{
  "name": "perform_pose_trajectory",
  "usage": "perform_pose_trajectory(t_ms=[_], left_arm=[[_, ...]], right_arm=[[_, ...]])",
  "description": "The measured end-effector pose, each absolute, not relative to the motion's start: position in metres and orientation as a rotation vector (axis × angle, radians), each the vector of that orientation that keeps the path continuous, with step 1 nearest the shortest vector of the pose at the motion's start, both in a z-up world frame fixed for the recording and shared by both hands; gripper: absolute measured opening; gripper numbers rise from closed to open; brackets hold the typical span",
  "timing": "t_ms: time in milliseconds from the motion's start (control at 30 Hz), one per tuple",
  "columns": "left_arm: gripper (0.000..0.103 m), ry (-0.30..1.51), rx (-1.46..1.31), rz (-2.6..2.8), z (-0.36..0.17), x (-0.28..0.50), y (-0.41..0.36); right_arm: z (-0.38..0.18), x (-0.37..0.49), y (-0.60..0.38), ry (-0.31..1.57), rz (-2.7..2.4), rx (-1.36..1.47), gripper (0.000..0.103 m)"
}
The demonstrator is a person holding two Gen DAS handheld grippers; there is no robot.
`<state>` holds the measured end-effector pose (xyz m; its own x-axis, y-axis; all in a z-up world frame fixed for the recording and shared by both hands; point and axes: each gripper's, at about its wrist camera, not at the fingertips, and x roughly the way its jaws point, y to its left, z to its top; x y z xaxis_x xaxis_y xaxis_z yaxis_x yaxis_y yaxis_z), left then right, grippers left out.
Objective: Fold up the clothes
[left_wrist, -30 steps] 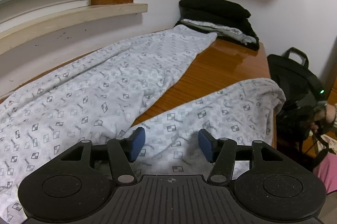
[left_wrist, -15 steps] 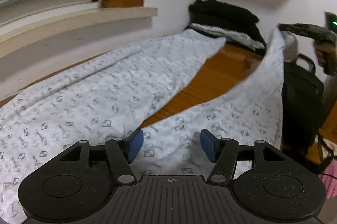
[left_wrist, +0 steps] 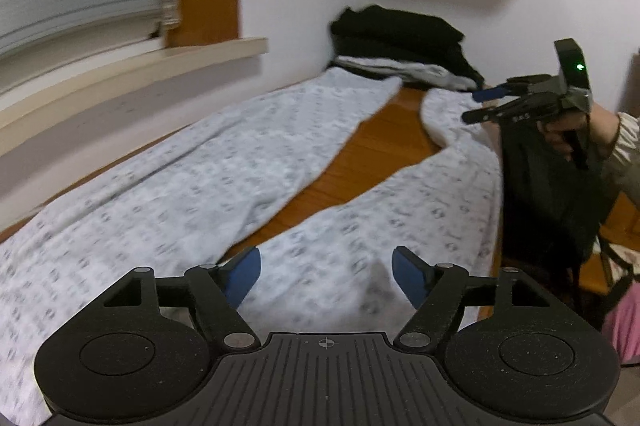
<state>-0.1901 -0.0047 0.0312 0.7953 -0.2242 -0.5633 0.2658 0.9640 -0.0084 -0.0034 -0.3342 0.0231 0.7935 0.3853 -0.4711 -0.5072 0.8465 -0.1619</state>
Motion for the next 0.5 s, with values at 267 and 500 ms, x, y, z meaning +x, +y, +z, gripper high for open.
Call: perform_pose_trajectory(t_ms=[267,500], left_arm=[[0.008,0.664,0.13,-0.366,0.019,-0.14,-0.036],[0.003,0.365,-0.051,-0.212,0.064,-0.151,-0.007]], right_arm=[[-0.006,-0.005,-0.349,0.46,0.431,-0.184,0.078],[-0.015,-0.006,-0.373,0.451,0.418,-0.071,0.078]])
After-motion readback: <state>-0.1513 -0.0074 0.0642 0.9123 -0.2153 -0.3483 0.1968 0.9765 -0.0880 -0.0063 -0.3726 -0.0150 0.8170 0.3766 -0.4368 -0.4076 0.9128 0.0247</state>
